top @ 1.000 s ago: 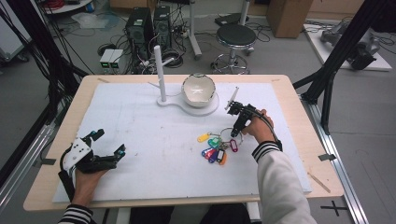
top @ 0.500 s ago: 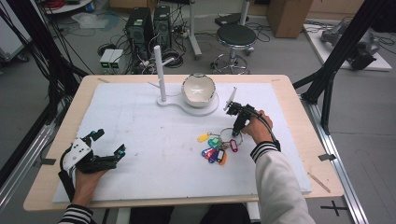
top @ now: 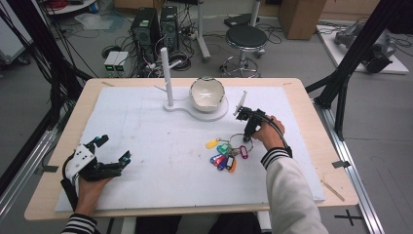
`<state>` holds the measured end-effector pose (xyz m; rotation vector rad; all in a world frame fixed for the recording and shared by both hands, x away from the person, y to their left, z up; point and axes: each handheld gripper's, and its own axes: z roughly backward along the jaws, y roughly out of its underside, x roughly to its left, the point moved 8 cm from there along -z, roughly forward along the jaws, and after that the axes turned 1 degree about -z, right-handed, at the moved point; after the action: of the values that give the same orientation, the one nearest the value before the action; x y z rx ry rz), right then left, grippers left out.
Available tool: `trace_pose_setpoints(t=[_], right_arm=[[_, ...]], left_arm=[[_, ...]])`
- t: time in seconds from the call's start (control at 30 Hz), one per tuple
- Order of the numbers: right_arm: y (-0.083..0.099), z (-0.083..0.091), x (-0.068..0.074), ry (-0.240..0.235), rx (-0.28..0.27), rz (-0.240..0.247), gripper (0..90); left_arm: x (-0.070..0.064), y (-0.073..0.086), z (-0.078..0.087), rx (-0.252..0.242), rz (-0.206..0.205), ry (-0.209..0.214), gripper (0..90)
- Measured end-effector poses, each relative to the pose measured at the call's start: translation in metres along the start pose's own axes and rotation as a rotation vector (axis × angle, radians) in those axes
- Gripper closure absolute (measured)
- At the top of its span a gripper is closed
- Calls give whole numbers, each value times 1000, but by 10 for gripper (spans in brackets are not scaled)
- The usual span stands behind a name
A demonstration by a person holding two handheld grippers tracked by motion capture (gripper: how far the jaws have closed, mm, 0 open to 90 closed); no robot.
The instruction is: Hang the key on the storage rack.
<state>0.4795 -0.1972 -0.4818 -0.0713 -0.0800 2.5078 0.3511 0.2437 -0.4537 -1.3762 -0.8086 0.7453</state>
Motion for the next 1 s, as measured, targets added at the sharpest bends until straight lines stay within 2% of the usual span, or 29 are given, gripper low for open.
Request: trace_pose_setpoints(t=[0.3, 0.57, 0.7, 0.73, 0.87, 1.0], right_arm=[[1, -1, -1, 10, 13, -11, 682], [1, -2, 0, 1, 16, -14, 720], [1, -2, 0, -1, 12, -5, 751], [0, -2, 0, 2, 11, -12, 786], [1, -2, -1, 3, 15, -23, 815], [0, -3, 1, 20, 32, 2, 821]], left_arm=[[0, 0, 0, 1, -5, 1, 17], [0, 0, 0, 1, -4, 1, 17], [0, 0, 0, 1, -3, 1, 18], [0, 0, 0, 1, -3, 1, 17], [0, 0, 0, 0, -2, 0, 17], [0, 0, 0, 1, -1, 0, 17]])
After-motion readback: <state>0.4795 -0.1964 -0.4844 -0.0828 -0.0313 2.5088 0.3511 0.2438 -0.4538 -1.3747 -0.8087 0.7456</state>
